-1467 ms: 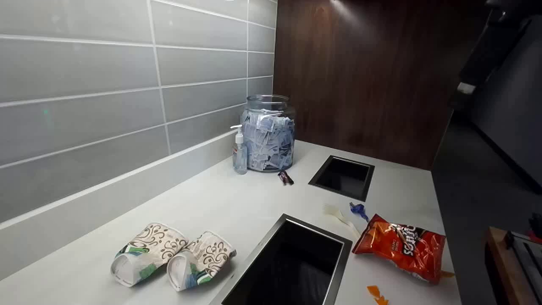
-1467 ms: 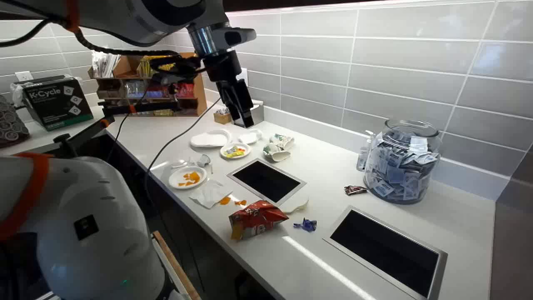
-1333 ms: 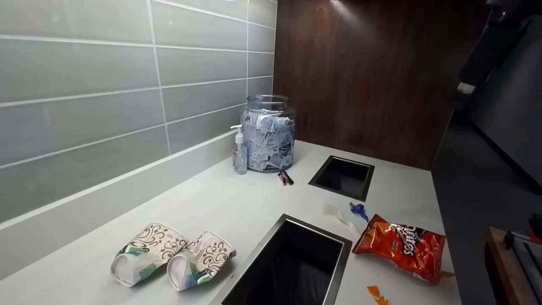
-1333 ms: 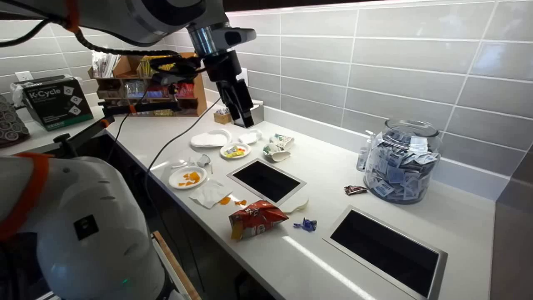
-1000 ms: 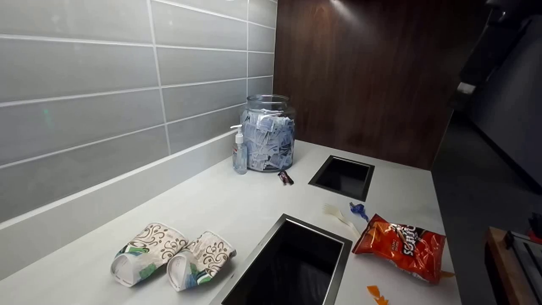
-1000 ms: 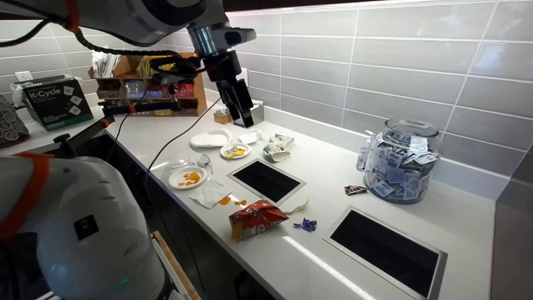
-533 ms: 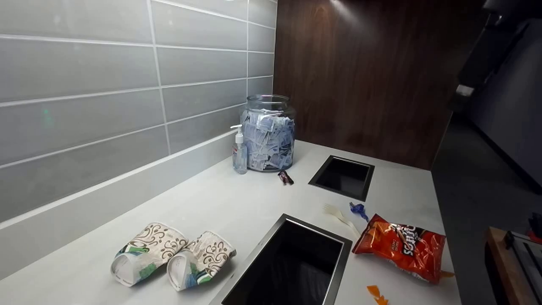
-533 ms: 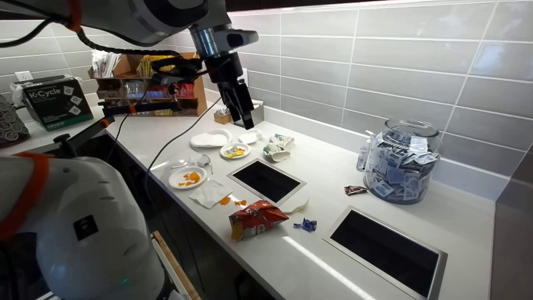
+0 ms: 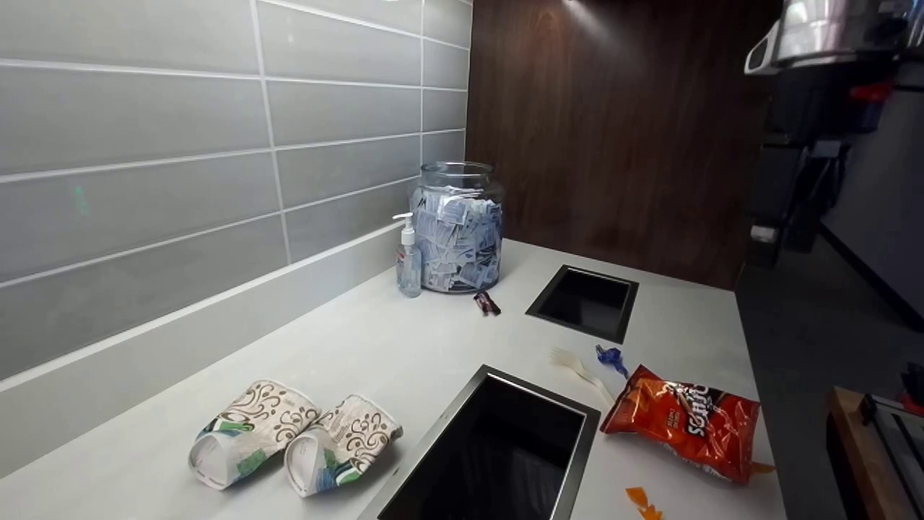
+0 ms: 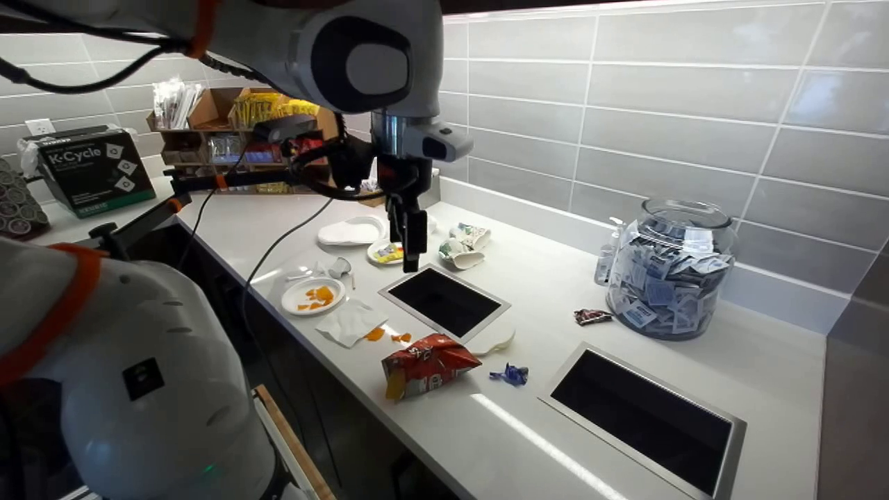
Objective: Empty some doritos from the bag into the bin on the left
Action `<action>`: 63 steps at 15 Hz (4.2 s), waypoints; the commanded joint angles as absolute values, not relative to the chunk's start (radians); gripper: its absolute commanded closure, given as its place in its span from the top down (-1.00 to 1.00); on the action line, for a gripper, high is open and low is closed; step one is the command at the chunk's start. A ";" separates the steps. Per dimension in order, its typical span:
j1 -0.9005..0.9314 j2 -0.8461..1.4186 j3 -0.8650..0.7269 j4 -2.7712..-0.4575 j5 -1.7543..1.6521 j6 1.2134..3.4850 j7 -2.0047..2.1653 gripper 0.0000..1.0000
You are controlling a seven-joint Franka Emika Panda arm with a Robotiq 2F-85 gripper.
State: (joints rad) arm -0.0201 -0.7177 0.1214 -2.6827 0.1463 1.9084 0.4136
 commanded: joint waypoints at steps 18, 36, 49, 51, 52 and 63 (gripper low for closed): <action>0.026 -0.473 0.123 -2.748 0.163 2.185 0.288 1.00; 0.013 -0.164 0.079 -2.751 0.076 2.421 0.201 1.00; 0.003 -0.026 0.043 -2.749 -0.004 2.638 0.235 0.00; 0.004 -0.027 0.041 -2.748 -0.014 2.643 0.236 -0.43; 0.005 -0.028 0.040 -2.747 -0.011 2.644 0.233 -0.57; 0.005 -0.109 0.028 -2.751 0.087 2.532 0.218 -1.00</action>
State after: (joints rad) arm 0.0045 -0.0599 0.0391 -2.7413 0.0567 2.6004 0.2183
